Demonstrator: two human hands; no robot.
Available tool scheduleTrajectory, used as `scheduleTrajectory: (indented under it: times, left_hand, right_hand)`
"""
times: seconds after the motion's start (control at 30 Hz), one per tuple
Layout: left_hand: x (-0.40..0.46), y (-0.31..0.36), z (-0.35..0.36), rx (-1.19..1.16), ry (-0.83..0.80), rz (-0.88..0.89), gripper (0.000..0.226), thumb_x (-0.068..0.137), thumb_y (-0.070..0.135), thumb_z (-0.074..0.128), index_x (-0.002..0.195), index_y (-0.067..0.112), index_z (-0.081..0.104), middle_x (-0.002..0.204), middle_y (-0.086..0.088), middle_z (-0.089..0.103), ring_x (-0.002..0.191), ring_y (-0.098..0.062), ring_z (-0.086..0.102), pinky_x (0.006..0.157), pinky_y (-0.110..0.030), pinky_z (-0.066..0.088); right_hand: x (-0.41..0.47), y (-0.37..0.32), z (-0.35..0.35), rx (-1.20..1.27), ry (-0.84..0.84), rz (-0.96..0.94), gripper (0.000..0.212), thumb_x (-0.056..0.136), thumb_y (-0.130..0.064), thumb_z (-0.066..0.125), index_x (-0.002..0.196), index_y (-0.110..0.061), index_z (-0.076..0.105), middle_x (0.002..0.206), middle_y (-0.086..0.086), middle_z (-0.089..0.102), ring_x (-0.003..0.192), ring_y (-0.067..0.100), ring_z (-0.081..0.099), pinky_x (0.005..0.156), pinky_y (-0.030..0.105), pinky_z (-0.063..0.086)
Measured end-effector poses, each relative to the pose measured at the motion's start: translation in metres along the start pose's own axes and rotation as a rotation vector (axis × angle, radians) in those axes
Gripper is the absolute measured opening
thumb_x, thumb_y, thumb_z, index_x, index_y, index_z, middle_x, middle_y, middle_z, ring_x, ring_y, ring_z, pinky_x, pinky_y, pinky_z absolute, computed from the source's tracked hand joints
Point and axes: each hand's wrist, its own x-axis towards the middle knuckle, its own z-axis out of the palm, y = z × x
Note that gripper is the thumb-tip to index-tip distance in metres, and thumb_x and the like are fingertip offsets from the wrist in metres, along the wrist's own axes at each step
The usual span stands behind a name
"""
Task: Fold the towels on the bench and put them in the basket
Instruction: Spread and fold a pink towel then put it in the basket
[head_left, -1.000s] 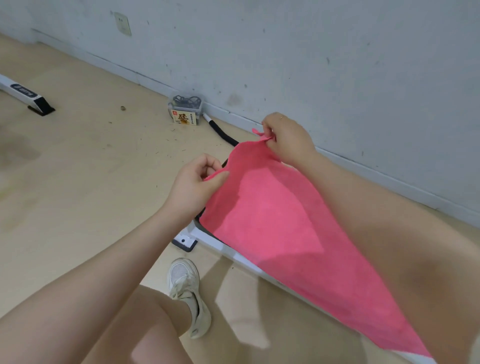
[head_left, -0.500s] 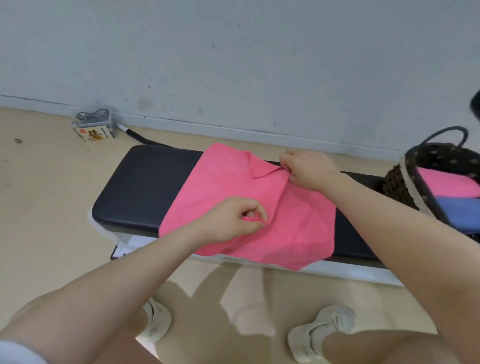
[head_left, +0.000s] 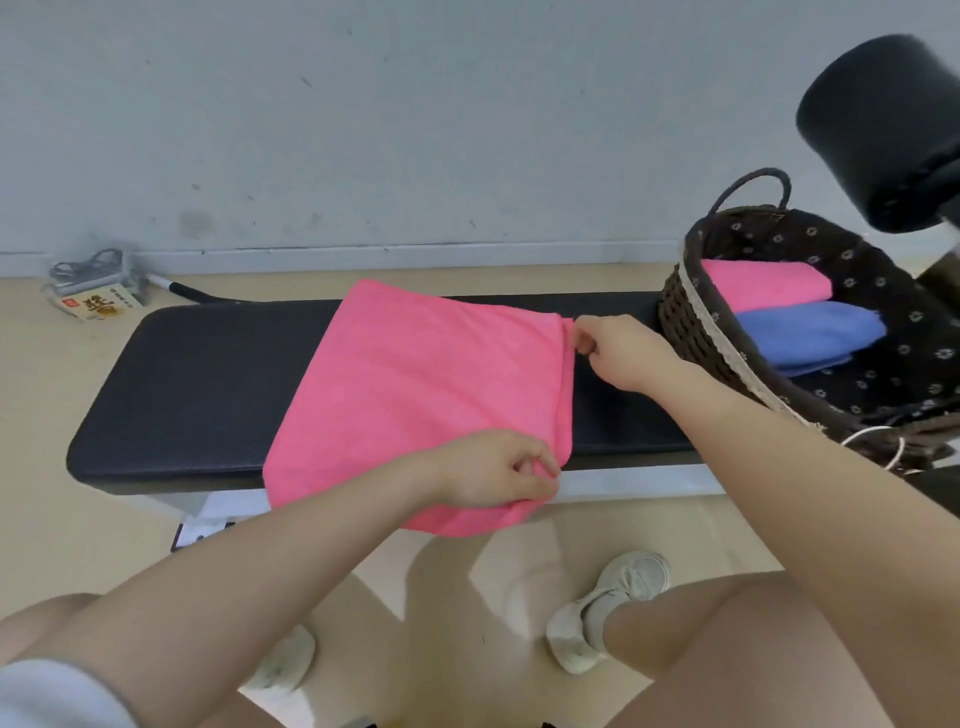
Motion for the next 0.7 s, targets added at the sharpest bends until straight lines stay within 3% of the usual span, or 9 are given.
scheduleTrajectory:
  times: [0.07,0.13,0.27,0.37,0.53,0.7]
  left_hand:
    - [0.006,-0.002,-0.004,0.101,0.051,-0.036,0.029,0.095,0.032,0.047,0.119,0.020,0.058,0.092,0.007,0.064,0.080,-0.005,0.057,0.071,-0.015,0.041]
    - [0.013,-0.007,-0.016,0.109,0.200,-0.050,0.030,0.098,0.024,0.043,0.122,0.014,0.056,0.113,-0.003,0.065,0.102,-0.018,0.058,0.083,-0.020,0.038]
    - [0.035,-0.023,-0.047,0.173,0.433,-0.044,0.033,0.095,0.005,0.039,0.125,0.004,0.054,0.129,-0.012,0.057,0.118,-0.025,0.053,0.093,-0.020,0.032]
    - [0.053,-0.035,-0.064,0.278,0.465,-0.040,0.043,0.093,0.000,0.036,0.135,0.004,0.043,0.141,-0.013,0.044,0.130,-0.024,0.041,0.105,-0.022,0.024]
    - [0.082,-0.058,-0.087,0.434,0.415,-0.088,0.051,0.095,0.002,0.032,0.145,0.008,0.028,0.156,-0.009,0.018,0.141,-0.024,0.024,0.115,-0.026,0.016]
    - [0.096,-0.069,-0.104,0.510,0.432,-0.142,0.051,0.095,0.011,0.042,0.145,0.013,0.030,0.153,-0.007,0.027,0.138,-0.027,0.027,0.112,-0.031,0.023]
  right_hand:
    - [0.001,-0.003,0.005,0.125,-0.005,0.032,0.024,0.085,-0.006,0.046,0.106,-0.014,0.057,0.105,0.004,0.064,0.098,0.024,0.058,0.087,0.041,0.050]
    - [0.007,-0.010,0.011,0.220,0.038,0.067,0.023,0.088,-0.013,0.047,0.109,-0.011,0.056,0.104,0.005,0.064,0.096,0.024,0.059,0.086,0.040,0.050]
    - [0.027,-0.019,0.022,0.460,0.191,0.287,0.025,0.092,-0.016,0.047,0.114,-0.008,0.055,0.109,0.009,0.062,0.097,0.023,0.058,0.080,0.032,0.048]
    - [0.039,-0.023,0.028,0.632,0.254,0.400,0.029,0.092,-0.018,0.051,0.119,-0.009,0.056,0.117,0.007,0.059,0.099,0.017,0.055,0.079,0.026,0.042]
    - [0.054,-0.023,0.035,0.546,0.231,0.450,0.029,0.086,-0.031,0.060,0.111,-0.018,0.061,0.120,0.005,0.057,0.100,0.020,0.059,0.077,0.031,0.047]
    - [0.057,-0.025,0.030,0.376,0.267,0.411,0.009,0.086,-0.020,0.061,0.094,-0.019,0.063,0.115,0.006,0.052,0.109,0.025,0.047,0.085,0.036,0.044]
